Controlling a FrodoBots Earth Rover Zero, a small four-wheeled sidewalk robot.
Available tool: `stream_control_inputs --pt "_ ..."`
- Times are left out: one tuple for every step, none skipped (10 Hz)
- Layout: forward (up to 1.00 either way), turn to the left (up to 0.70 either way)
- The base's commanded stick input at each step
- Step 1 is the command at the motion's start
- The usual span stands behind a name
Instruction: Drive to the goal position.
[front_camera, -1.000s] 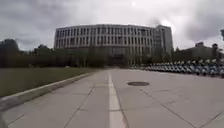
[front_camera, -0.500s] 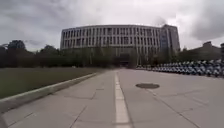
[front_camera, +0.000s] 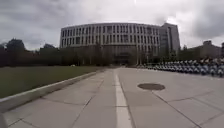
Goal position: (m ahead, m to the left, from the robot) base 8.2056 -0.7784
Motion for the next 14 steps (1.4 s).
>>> stream_control_inputs --pt "0.70 -0.02" --pt "0.70 0.00" --pt "0.70 0.00" --pt "0.70 0.00" --pt "0.70 0.00" --pt "0.70 0.00" --pt "0.70 0.00" --pt "0.70 0.00" --pt "0.70 0.00" --pt "0.70 0.00" --pt "0.70 0.00" --pt "0.70 0.00" --pt "0.70 0.00" --pt "0.70 0.00"
